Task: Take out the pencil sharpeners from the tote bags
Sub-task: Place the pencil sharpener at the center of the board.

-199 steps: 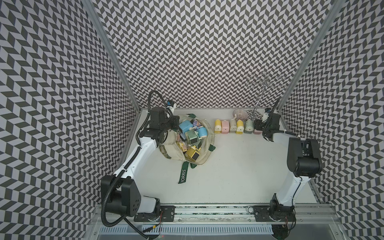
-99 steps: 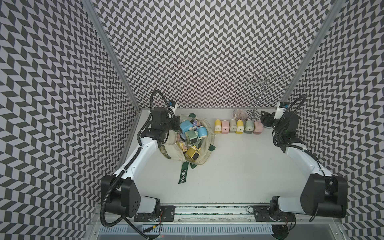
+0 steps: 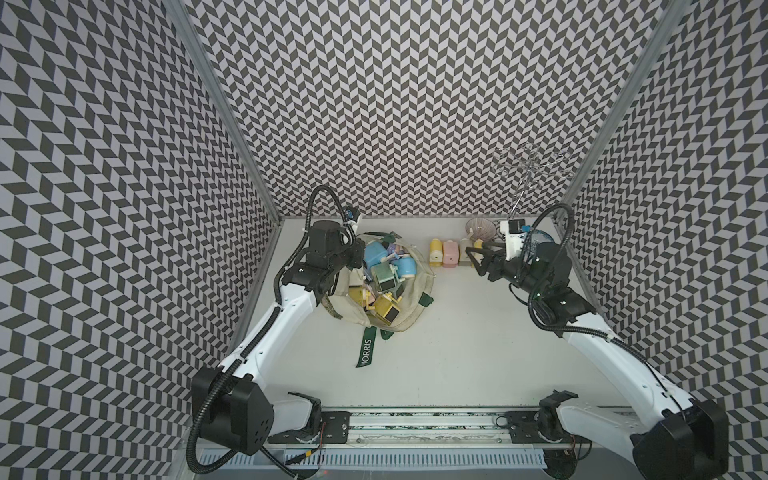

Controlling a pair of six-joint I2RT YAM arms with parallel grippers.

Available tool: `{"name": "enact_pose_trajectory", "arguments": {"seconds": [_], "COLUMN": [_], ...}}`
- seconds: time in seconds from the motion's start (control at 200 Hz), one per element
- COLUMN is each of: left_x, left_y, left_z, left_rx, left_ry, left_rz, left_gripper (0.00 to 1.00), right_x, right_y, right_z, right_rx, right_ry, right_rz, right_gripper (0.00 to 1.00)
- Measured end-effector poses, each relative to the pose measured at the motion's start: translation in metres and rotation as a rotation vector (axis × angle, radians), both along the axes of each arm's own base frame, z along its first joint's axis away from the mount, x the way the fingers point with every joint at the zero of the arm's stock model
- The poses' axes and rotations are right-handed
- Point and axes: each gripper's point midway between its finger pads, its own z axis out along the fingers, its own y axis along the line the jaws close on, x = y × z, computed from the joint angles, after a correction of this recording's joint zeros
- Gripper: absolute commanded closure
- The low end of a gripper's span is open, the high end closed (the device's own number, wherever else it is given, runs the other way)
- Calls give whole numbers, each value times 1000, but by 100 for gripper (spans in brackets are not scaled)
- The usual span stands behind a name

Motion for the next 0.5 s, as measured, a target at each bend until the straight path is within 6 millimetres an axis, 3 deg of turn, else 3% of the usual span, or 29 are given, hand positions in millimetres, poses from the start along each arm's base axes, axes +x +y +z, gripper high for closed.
{"name": "enact_pose_trajectory", "arguments": {"seconds": [0.145,0.265,0.371,0.501], "left_x": [-3,-3,-3,-3], "left_y": [-1,-2,-1,1], "left_z": [0,-1,-1,0], "left_rx": [16,7,-4,-33], "left_ry": [-9,-8,-5,-2], "left_rz": [-23,-34,-37,-33], "left_gripper": [100,100,100,100], "right_x": [-51,-82,-94,-82], "right_y": [71,121,145,156], "right_z": [-25,-67,-107,-139], "right_rx": [-44,-123,-190,-249], "right_ry": [26,78,144,207], "right_rz": [249,405,458,446], "right_gripper": [34,30,29,25]}}
